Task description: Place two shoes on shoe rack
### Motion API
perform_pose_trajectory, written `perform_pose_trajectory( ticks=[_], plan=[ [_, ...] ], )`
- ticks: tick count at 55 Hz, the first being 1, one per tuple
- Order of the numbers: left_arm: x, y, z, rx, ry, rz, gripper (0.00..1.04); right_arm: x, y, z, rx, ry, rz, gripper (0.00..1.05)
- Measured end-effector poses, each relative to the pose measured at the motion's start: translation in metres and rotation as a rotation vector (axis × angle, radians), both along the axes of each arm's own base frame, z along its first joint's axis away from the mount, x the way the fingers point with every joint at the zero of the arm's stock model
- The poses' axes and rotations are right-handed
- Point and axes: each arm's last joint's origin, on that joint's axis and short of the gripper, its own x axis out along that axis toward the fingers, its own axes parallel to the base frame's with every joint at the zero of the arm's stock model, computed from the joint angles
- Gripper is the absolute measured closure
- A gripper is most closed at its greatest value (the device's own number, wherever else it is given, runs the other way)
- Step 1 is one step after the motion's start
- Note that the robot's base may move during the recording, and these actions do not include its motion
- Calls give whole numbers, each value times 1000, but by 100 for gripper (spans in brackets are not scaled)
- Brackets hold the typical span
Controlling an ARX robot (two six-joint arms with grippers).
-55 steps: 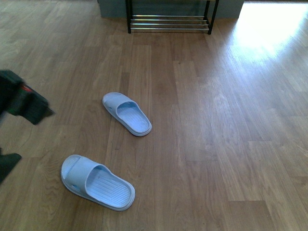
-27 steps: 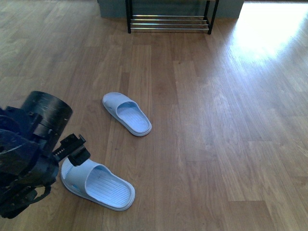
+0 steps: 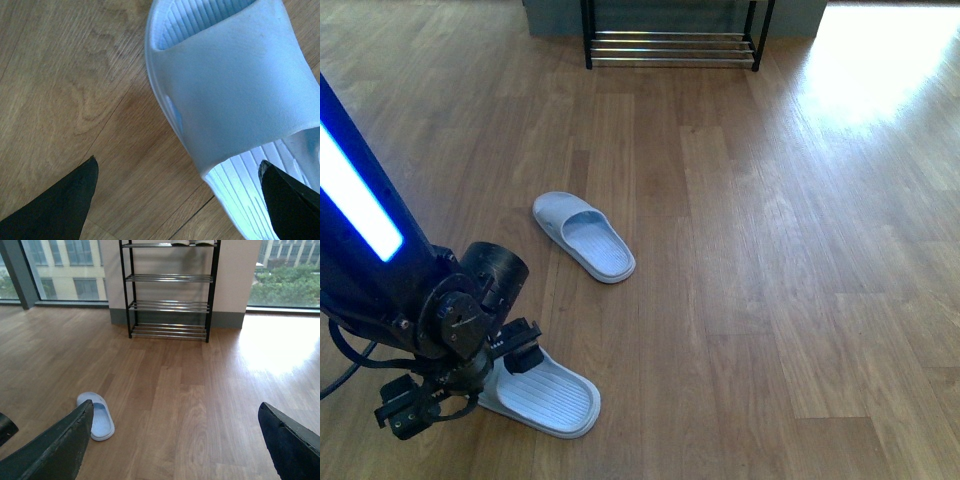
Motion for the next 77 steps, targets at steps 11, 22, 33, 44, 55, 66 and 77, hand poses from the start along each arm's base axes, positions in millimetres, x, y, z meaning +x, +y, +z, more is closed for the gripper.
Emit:
perform_pose_trajectory(
  ticks=[11,22,33,44,55,66,77],
  plan=[
    [9,-8,-17,29,10,-47,9,0,0,0,0,0,0,9],
    [10,-11,-35,91,23,-97,9,0,0,0,0,0,0,9],
    [10,-1,-48,198,24,-153,9,0,0,0,0,0,0,9],
    [13,6,-56,271,46,-187,13,0,0,0,0,0,0,9],
    [12,9,-59,309,44,-183,54,0,0,0,0,0,0,9],
    [11,14,-37,309,-5,-132,95,0,0,0,0,0,0,9],
    [22,12,42,269,-199,-117,103,0,0,0,0,0,0,9]
  ],
)
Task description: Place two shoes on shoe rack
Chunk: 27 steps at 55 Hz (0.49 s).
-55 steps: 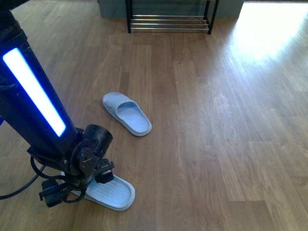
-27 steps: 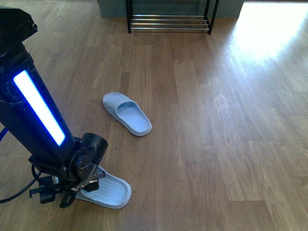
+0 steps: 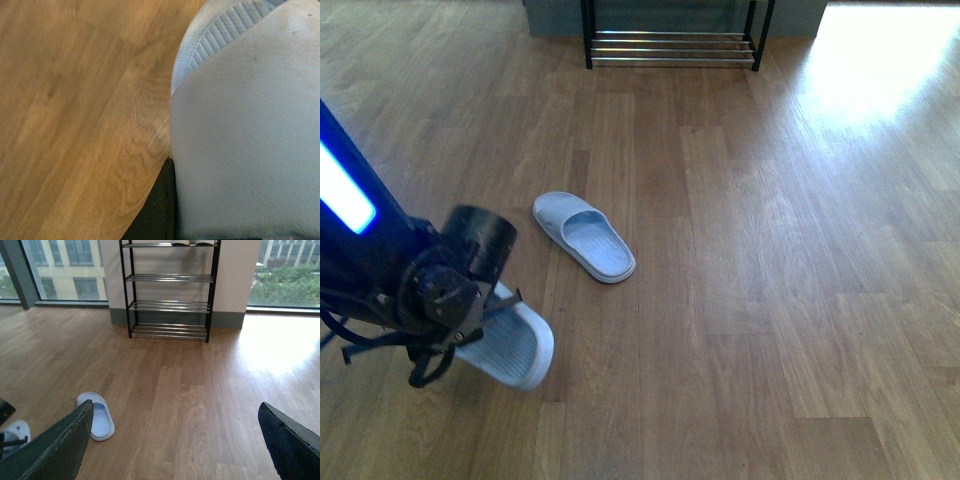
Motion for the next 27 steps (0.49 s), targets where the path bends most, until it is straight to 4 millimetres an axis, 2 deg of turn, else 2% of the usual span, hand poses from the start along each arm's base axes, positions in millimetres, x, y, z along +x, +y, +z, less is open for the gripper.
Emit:
perform_pose_trajectory(
  ticks=[3,6,8,14,17,19,27],
  plan=[
    [0,-1,22,23,-61,-25,103,0,0,0,0,0,0,9],
    [-4,0,55,44,-126,-93,103,0,0,0,0,0,0,9],
    [-11,2,80,105,-188,-140,103,0,0,0,0,0,0,9],
    [-37,15,133,222,-292,-242,103,0,0,0,0,0,0,9],
    [-49,21,147,257,-296,-269,103,0,0,0,0,0,0,9],
    [-64,28,163,288,-308,-290,103,0,0,0,0,0,0,9],
    [-104,38,198,359,-355,-328,103,0,0,0,0,0,0,9]
  ],
)
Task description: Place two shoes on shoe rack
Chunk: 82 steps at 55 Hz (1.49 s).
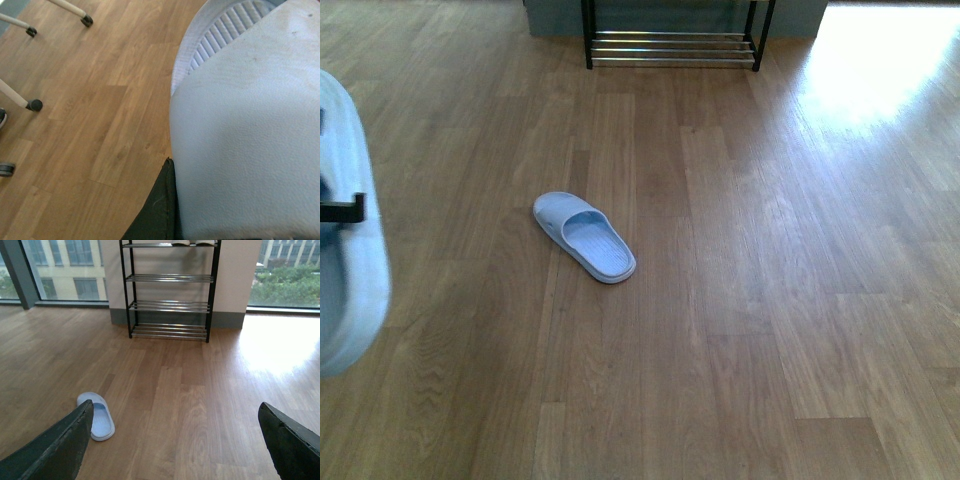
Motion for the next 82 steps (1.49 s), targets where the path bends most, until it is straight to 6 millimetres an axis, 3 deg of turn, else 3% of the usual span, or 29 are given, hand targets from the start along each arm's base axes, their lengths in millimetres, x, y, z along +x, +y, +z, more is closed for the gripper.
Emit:
perform_pose_trajectory(
  ticks=[13,23,82],
  plan=[
    [-76,8,62,117,-188,-40,103,0,0,0,0,0,0,9],
    [-114,9,93,125,-346,-57,103,0,0,0,0,0,0,9],
    [-118,9,95,136,-360,-61,103,0,0,0,0,0,-2,9]
  ],
)
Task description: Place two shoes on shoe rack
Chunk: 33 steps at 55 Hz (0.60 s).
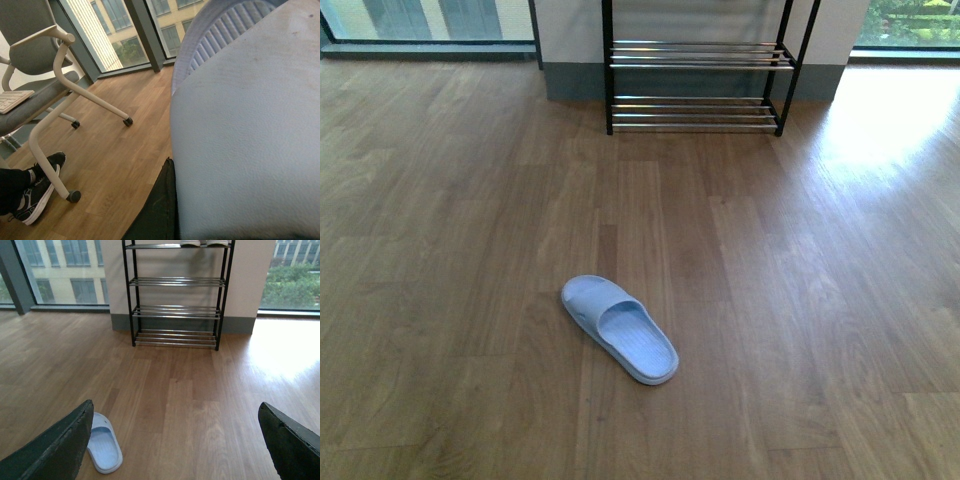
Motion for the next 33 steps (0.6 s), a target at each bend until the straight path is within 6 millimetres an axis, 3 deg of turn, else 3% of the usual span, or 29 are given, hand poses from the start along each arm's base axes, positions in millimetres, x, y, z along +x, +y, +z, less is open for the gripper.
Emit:
perform_pose_trajectory(
  ticks=[33],
  plan=[
    [0,0,0,0,-1,7,103,0,0,0,0,0,6,9]
  ],
)
